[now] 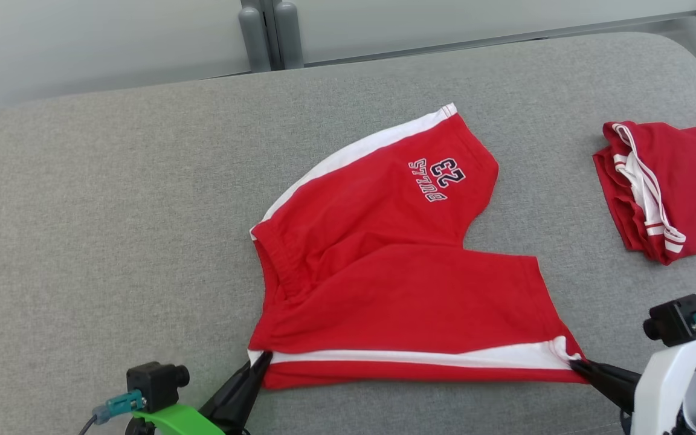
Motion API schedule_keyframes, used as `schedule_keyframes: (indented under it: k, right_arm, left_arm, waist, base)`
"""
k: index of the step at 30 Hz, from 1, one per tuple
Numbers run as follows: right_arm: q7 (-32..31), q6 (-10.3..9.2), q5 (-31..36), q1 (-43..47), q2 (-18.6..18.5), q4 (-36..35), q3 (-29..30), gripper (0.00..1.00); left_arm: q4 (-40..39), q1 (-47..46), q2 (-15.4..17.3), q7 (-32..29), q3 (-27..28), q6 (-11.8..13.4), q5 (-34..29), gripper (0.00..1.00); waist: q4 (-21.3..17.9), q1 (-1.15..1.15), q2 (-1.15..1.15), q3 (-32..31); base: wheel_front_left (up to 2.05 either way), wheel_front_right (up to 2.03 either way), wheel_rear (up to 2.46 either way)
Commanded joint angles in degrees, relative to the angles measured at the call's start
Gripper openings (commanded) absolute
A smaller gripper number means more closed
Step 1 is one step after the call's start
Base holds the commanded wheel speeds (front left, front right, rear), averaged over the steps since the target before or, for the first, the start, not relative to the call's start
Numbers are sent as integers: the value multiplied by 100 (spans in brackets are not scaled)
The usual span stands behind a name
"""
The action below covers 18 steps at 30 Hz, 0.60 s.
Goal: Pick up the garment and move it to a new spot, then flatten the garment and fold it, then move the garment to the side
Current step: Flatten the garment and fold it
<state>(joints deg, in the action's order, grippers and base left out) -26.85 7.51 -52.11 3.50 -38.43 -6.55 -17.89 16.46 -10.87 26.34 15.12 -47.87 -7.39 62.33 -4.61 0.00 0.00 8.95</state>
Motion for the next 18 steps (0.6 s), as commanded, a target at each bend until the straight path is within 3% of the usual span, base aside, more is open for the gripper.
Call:
schedule_keyframes:
  k: [1,10,18]
  right_arm:
    - [-164,-7,89,145,22,10,161,0]
    - [-1148,-9,374,777,582,-247,982,0]
    - [-805,-9,845,256,627,-851,1291,0]
  left_arm:
    - [42,121,104,-1,-8,-12,60,0]
    - [-78,311,270,-1,-205,1,141,0]
    - [-959,77,90,0,182,0,-69,0]
  waist:
    - [15,0,0,-14]
    - [97,0,0,-1]
    - [165,0,0,-2]
  base:
    - [0,0,0]
    - [0,0,0]
    - [0,0,0]
